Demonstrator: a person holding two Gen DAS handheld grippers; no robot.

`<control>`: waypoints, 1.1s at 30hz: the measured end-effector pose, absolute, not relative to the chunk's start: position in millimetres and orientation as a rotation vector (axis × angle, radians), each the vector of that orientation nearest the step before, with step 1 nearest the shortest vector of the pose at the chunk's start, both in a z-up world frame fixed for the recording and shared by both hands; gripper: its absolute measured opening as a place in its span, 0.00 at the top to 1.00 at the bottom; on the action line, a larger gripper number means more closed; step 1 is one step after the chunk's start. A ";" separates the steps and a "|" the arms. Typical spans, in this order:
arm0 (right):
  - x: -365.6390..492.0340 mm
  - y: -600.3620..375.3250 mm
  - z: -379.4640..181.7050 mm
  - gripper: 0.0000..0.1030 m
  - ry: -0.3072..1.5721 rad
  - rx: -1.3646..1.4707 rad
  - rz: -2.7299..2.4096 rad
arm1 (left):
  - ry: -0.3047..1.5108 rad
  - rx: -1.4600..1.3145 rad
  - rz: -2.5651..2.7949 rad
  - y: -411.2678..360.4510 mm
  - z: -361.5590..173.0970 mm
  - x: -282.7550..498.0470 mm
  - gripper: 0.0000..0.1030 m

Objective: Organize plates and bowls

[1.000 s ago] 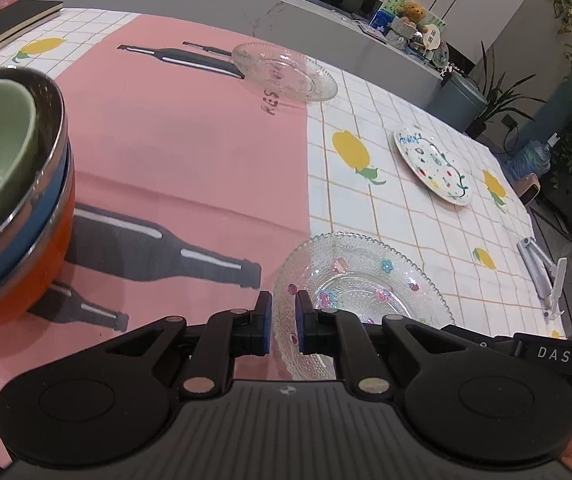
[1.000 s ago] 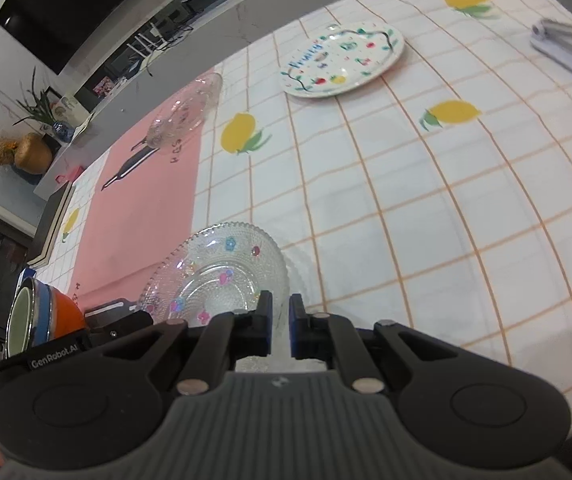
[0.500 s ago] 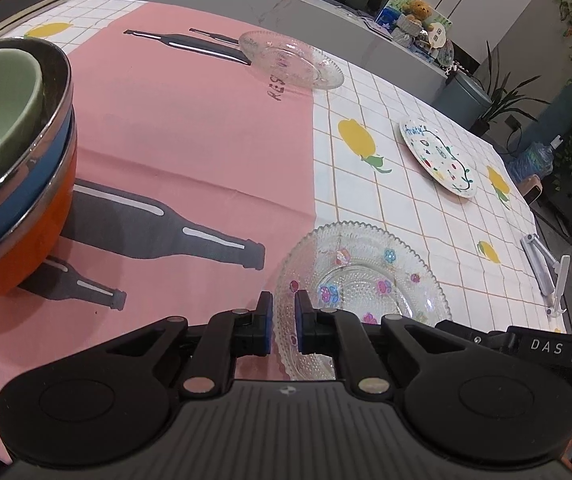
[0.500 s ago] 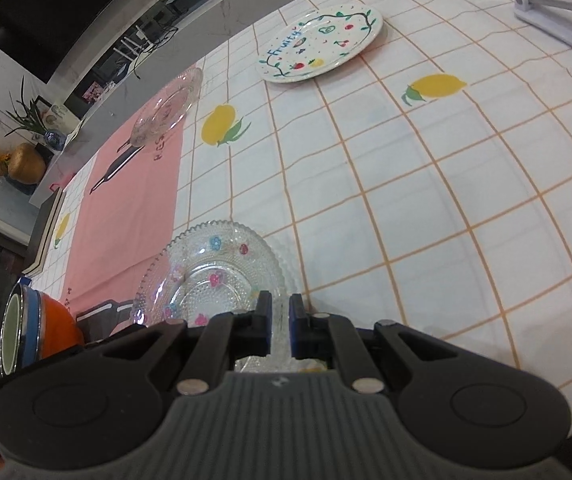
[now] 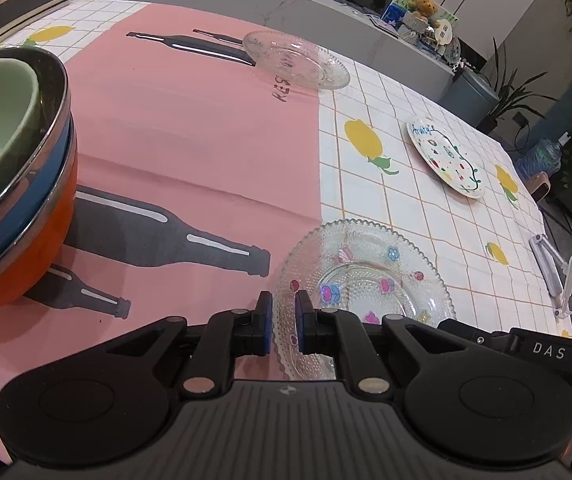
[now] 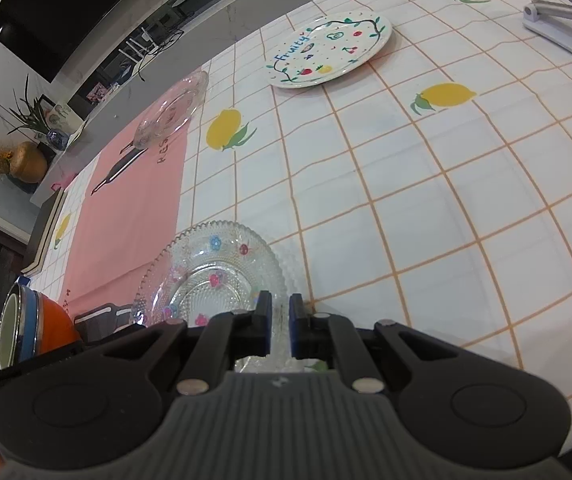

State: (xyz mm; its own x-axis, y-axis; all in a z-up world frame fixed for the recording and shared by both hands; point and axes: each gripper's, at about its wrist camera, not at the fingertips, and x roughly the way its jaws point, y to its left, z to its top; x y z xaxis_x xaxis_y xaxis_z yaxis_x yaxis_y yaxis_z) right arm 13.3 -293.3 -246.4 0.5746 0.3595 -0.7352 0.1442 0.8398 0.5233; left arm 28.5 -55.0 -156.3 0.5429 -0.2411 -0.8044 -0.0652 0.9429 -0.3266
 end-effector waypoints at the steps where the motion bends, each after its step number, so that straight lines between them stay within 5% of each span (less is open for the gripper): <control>1: 13.5 -293.9 -246.6 0.93 0.967 0.588 0.136 | 0.997 -0.336 -0.107 -54.9 -156.1 28.5 0.88; 5: 12.1 -293.4 -243.8 0.88 0.956 0.565 0.111 | 0.976 -0.334 -0.102 -54.8 -151.8 27.3 0.85; 8: 8.7 -292.1 -237.6 0.74 0.919 0.523 0.091 | 0.951 -0.325 -0.109 -55.7 -145.0 26.3 0.75; 17: 4.4 -278.7 -211.0 0.69 0.822 0.340 0.036 | 0.877 -0.243 -0.092 -57.8 -118.7 27.3 0.65; 33: 52.8 -272.2 -156.9 0.61 0.771 0.296 0.083 | 0.825 -0.223 -0.083 -59.4 -64.8 89.0 0.65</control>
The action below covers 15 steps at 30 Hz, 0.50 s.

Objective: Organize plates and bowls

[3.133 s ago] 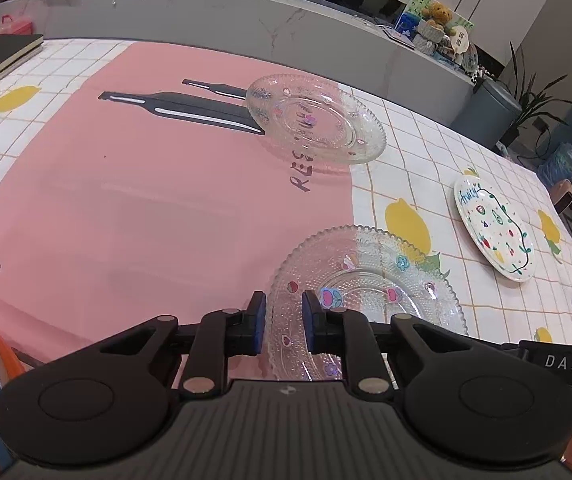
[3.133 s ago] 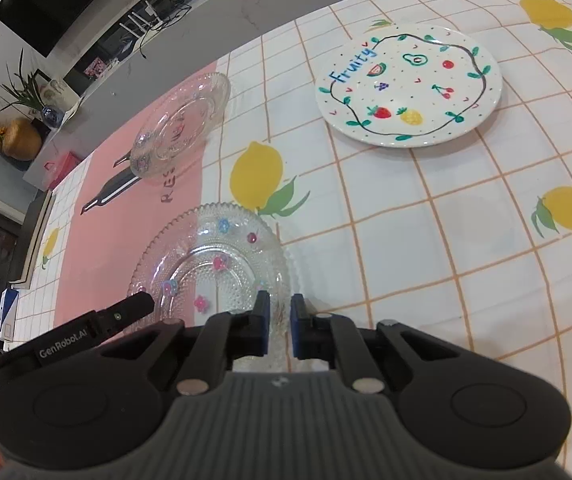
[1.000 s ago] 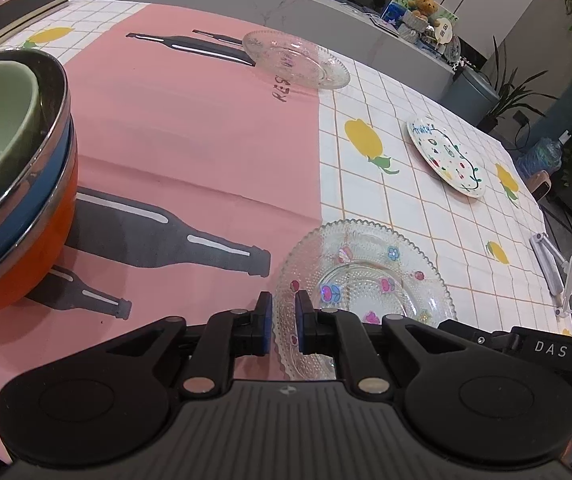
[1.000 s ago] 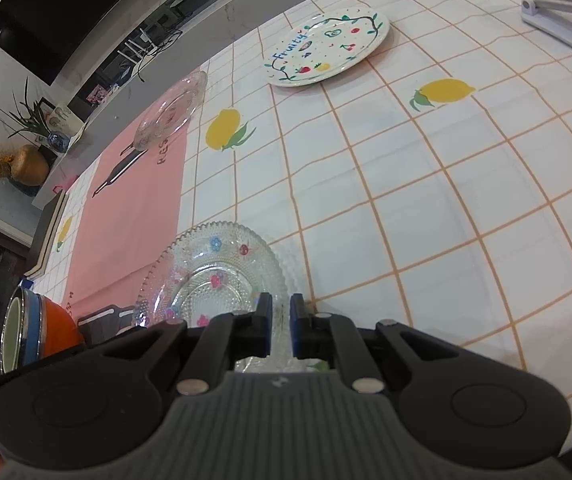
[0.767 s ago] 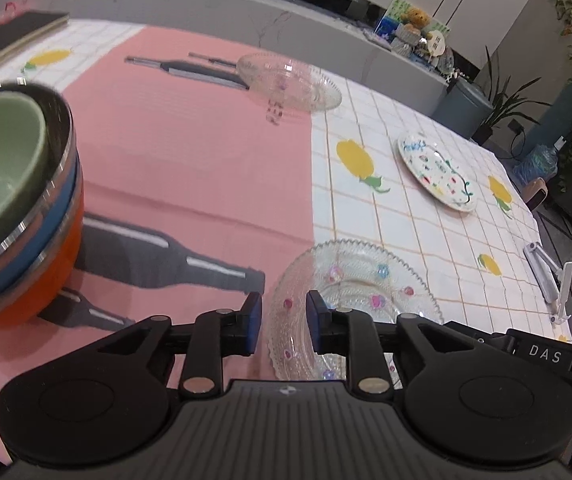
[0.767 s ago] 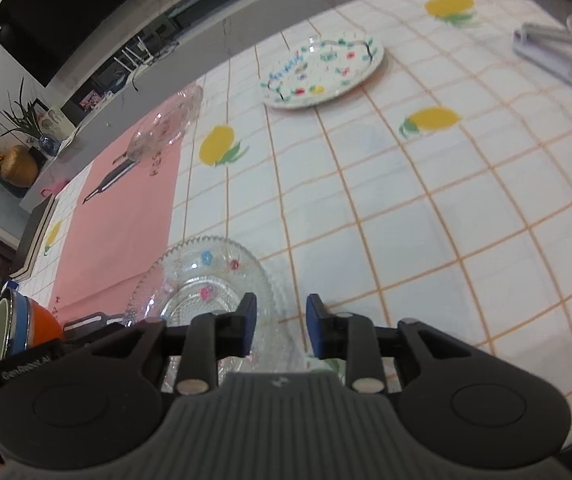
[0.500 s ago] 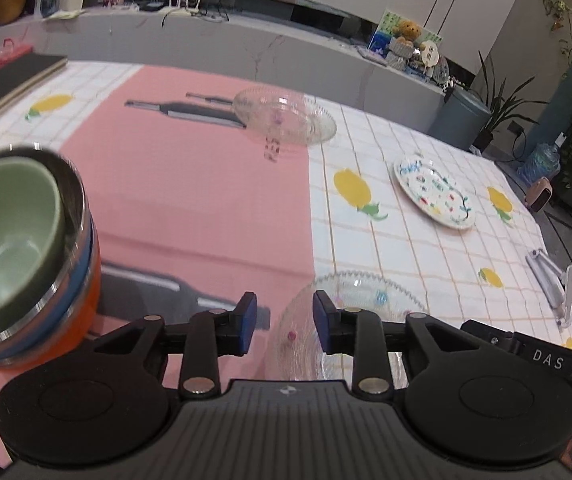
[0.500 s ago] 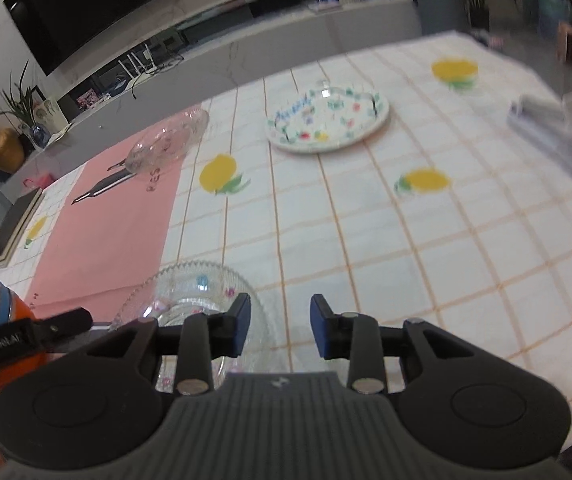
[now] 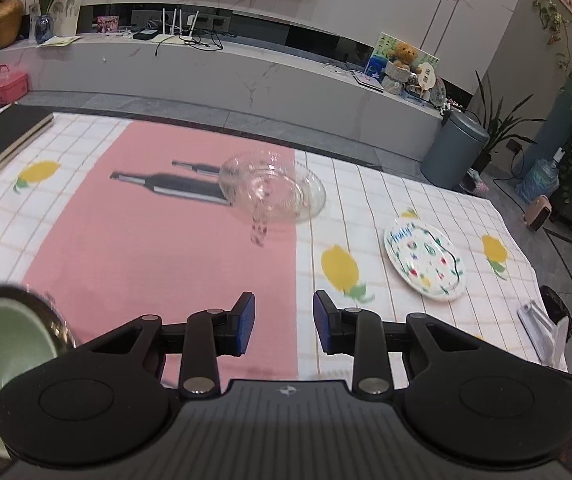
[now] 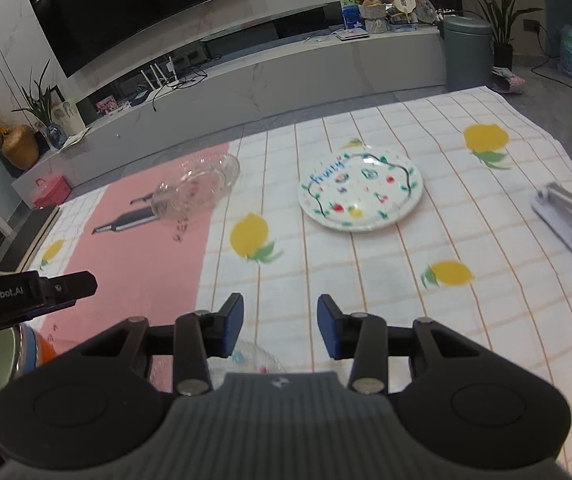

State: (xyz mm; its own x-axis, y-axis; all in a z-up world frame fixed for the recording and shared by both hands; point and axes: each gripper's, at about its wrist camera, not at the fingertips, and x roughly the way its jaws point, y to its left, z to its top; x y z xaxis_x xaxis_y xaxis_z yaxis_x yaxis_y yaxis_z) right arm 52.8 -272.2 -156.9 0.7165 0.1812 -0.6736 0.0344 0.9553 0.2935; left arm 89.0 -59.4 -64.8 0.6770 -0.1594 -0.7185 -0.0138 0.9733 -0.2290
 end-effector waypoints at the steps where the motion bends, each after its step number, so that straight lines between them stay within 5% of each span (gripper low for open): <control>1: 58.6 -271.6 -155.0 0.61 0.765 0.301 0.084 | 0.824 -0.223 -0.076 -58.7 -63.5 94.0 0.65; 15: 158.7 -244.4 -165.1 0.60 0.806 0.362 0.130 | 0.841 -0.348 0.067 -33.1 -86.0 169.5 0.64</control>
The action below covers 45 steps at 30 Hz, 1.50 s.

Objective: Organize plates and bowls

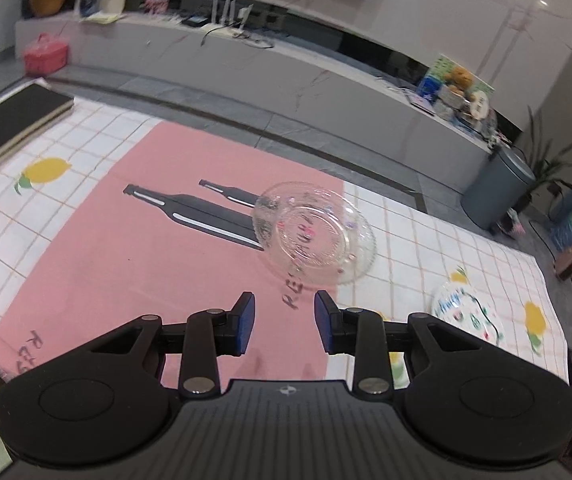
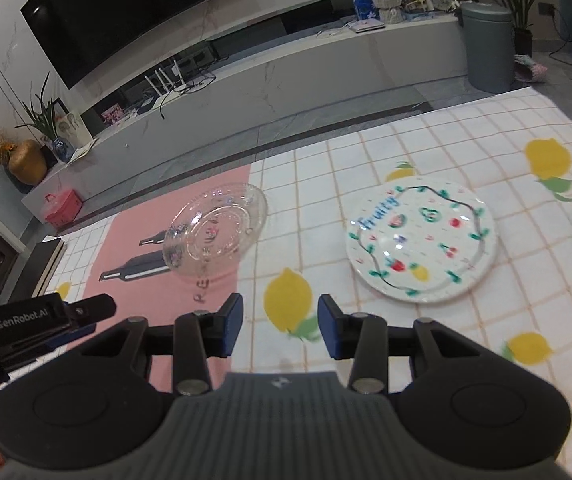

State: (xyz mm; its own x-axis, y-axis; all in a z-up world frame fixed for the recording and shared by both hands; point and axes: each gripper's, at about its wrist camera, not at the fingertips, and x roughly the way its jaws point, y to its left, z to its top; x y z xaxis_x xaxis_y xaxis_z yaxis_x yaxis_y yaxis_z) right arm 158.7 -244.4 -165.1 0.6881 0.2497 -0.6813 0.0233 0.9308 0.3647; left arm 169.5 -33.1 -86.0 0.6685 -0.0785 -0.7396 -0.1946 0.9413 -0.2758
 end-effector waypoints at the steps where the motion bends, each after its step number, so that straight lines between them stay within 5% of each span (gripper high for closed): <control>1: 166.6 -241.6 -168.0 0.60 0.814 0.361 0.131 | 0.845 -0.360 0.083 -30.3 -89.7 175.0 0.64; 17: 281.3 -205.7 -210.2 0.60 0.906 0.395 0.153 | 0.818 -0.577 0.243 6.1 -138.2 235.3 0.64; 45: 331.4 -227.6 -235.2 0.65 0.867 0.509 0.135 | 0.802 -0.695 0.163 12.7 -173.7 284.0 0.60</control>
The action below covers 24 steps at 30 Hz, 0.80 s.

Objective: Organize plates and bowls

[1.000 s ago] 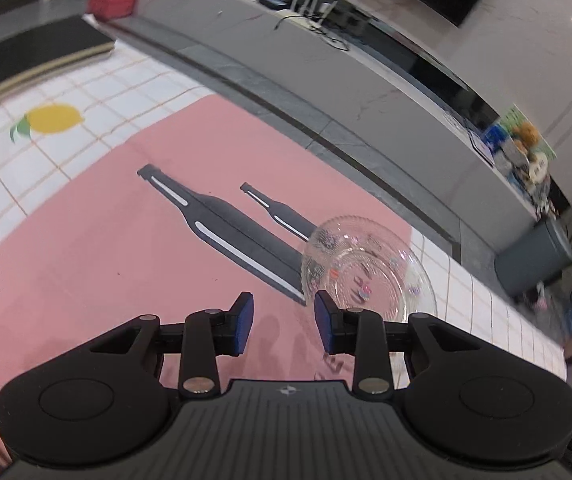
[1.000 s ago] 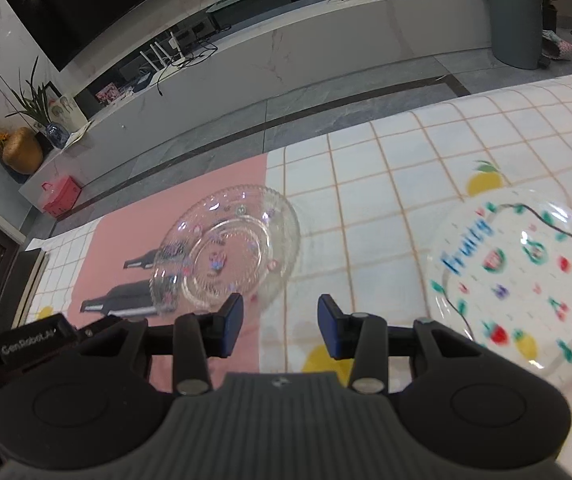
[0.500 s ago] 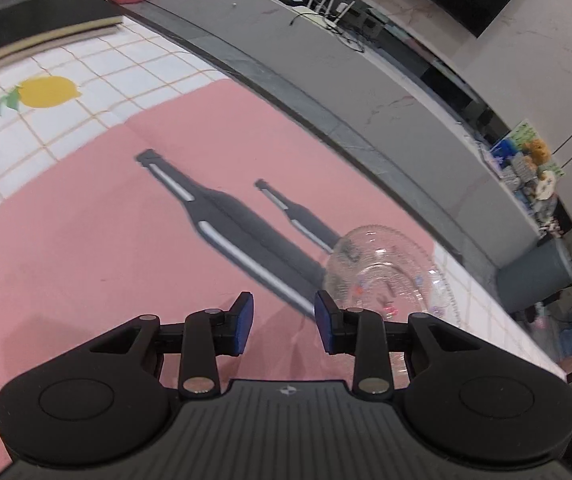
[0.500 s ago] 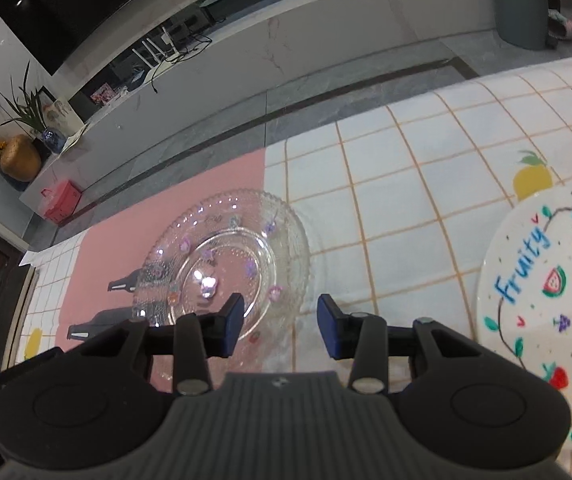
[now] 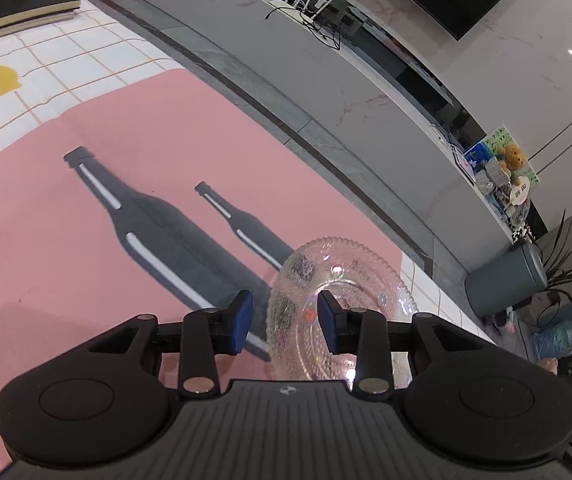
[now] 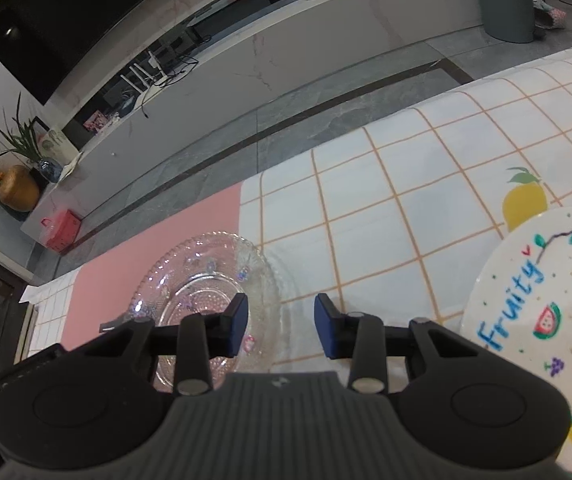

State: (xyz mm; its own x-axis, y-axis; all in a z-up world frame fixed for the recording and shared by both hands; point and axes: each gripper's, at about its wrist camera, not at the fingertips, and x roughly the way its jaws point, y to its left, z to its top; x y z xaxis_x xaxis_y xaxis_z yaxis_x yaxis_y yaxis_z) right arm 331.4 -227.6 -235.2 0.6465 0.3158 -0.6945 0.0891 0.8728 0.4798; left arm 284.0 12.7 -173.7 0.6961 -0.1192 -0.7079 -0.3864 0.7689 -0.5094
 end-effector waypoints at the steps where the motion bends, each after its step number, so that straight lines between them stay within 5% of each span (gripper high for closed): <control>1: 332.9 -228.3 -235.5 0.66 0.865 0.512 0.134 | 0.801 -0.707 0.163 13.4 -174.5 285.0 0.60; 6: 336.5 -233.0 -238.7 0.69 0.862 0.572 0.140 | 0.790 -0.713 0.151 13.3 -176.8 291.9 0.60; 9: 338.3 -230.4 -242.8 0.88 0.883 0.582 0.161 | 0.795 -0.687 0.160 9.5 -176.6 294.3 0.71; 12: 337.9 -230.5 -245.0 0.92 0.881 0.594 0.166 | 0.798 -0.669 0.183 7.9 -177.0 293.7 0.83; 24: 326.3 -232.8 -230.4 0.96 0.874 0.564 0.176 | 0.799 -0.660 0.205 4.4 -168.7 278.6 0.91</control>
State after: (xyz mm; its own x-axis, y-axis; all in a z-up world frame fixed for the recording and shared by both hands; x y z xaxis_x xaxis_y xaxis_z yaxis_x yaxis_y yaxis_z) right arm 326.3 -232.8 -230.4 0.6385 0.3691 -0.6754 0.0794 0.8412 0.5348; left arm 278.6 4.4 -168.7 0.6902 -0.0713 -0.7201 -0.4089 0.7826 -0.4694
